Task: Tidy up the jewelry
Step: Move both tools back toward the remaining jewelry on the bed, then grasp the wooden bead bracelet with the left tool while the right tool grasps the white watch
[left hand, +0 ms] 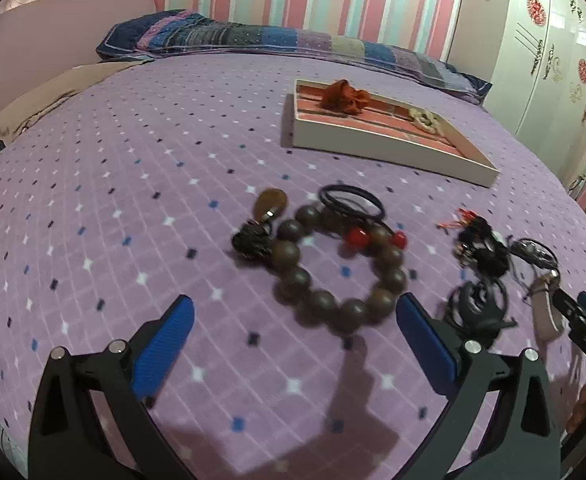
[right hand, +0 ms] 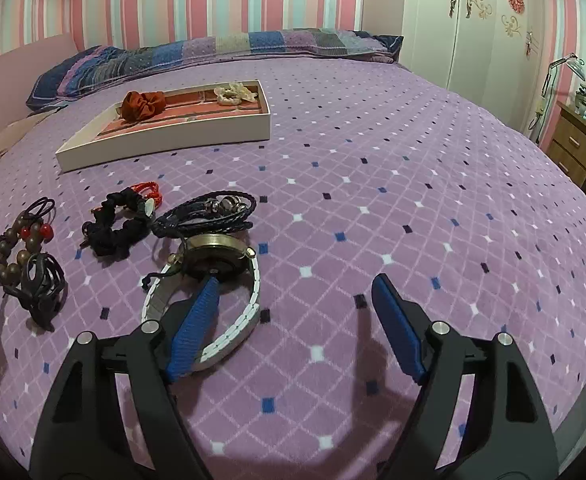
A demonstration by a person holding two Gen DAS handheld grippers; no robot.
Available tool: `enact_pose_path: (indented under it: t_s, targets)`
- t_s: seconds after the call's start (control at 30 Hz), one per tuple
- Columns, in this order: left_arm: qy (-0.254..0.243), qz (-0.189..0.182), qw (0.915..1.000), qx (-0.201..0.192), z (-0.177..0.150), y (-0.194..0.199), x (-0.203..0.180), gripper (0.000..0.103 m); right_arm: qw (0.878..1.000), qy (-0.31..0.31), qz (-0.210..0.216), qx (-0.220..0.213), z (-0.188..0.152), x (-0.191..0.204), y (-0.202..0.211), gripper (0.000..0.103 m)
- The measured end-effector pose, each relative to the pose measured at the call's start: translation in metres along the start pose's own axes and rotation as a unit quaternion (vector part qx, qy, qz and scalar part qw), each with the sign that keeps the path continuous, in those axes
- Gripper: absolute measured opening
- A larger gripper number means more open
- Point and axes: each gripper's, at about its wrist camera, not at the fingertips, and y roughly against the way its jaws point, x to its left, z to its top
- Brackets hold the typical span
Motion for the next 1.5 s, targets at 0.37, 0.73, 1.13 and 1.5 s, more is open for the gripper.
enact_pose_path:
  t_s: [0.37,0.73,1.13,1.5]
  targets:
    - [-0.002,-0.008,0.9998,0.018,0.014,-0.022,0.007,0.091,1.000,0.006,0.006,0.011,-0.004,0.007,-0.006,0.071]
    - [-0.007,-0.021,0.9988,0.044,0.013,-0.035,0.007,0.077,1.000,0.001,0.011,0.012,-0.005,0.008,-0.010,0.065]
    - [-0.016,-0.033,0.9980,0.052,0.013,-0.036,0.007,0.075,0.999,0.006,0.034,0.016,-0.005,0.014,-0.009,0.037]
    - [-0.025,-0.019,0.9981,0.052,0.017,-0.039,0.006,0.054,0.999,0.004,0.053,0.012,-0.005,0.015,-0.009,0.016]
